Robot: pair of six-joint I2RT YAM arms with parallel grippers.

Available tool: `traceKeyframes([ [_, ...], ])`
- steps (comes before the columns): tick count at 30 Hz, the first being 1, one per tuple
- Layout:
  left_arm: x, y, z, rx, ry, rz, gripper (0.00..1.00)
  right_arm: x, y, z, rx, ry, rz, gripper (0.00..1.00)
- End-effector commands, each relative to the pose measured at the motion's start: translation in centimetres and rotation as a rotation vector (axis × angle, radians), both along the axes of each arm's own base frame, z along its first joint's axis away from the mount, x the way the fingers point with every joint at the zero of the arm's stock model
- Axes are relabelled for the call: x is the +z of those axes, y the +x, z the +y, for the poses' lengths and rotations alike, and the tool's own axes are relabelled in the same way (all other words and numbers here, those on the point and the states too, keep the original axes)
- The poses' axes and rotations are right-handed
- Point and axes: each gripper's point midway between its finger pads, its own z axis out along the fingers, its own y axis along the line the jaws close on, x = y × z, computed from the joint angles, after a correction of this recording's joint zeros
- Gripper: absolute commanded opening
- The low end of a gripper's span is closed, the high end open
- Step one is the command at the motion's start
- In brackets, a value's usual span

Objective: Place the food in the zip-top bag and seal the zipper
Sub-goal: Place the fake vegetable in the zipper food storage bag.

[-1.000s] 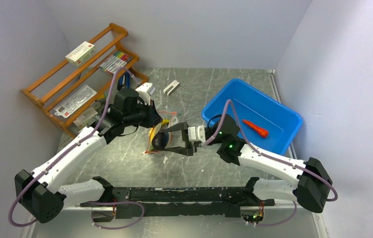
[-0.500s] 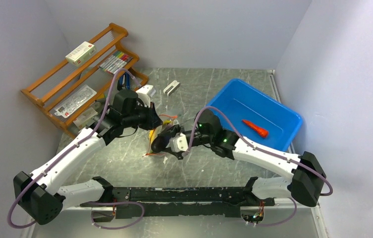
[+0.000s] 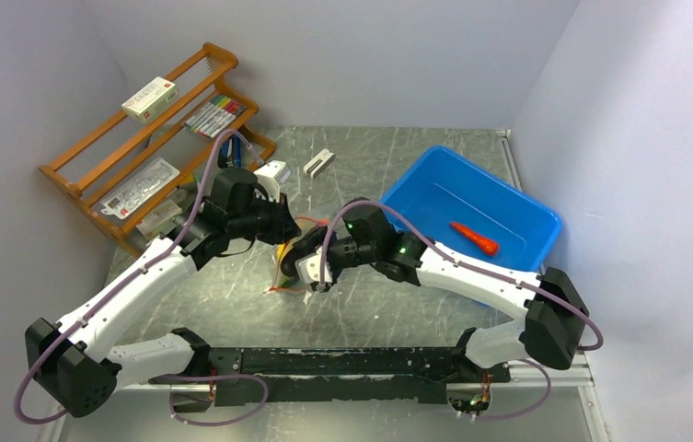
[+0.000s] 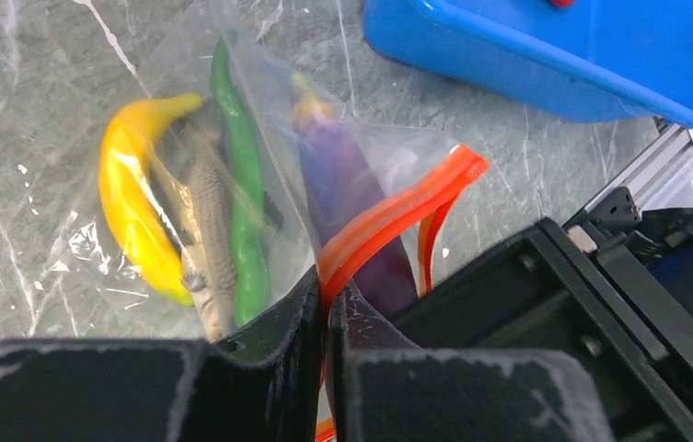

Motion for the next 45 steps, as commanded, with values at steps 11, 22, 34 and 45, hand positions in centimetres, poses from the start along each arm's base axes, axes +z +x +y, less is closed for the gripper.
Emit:
traceKeyframes([
  [11, 0.9, 0.0, 0.4, 0.001, -0.002, -0.033, 0.07, -2.7, 4.1, -1.7, -0.178, -0.186, -0.162, 0.5],
  [22, 0.1, 0.3, 0.3, 0.01, 0.006, -0.019, 0.07, -3.3, 4.2, -3.0, -0.254, -0.194, -0.151, 0.65],
  [34, -0.2, 0.8, 0.6, 0.03, 0.036, -0.016, 0.07, -0.3, 2.1, -2.9, -0.26, -0.059, -0.018, 0.63],
  [45, -1.1, 0.8, 1.5, 0.03, 0.075, -0.056, 0.07, 9.4, 3.0, -4.9, -0.646, 0.372, 0.446, 0.61],
])
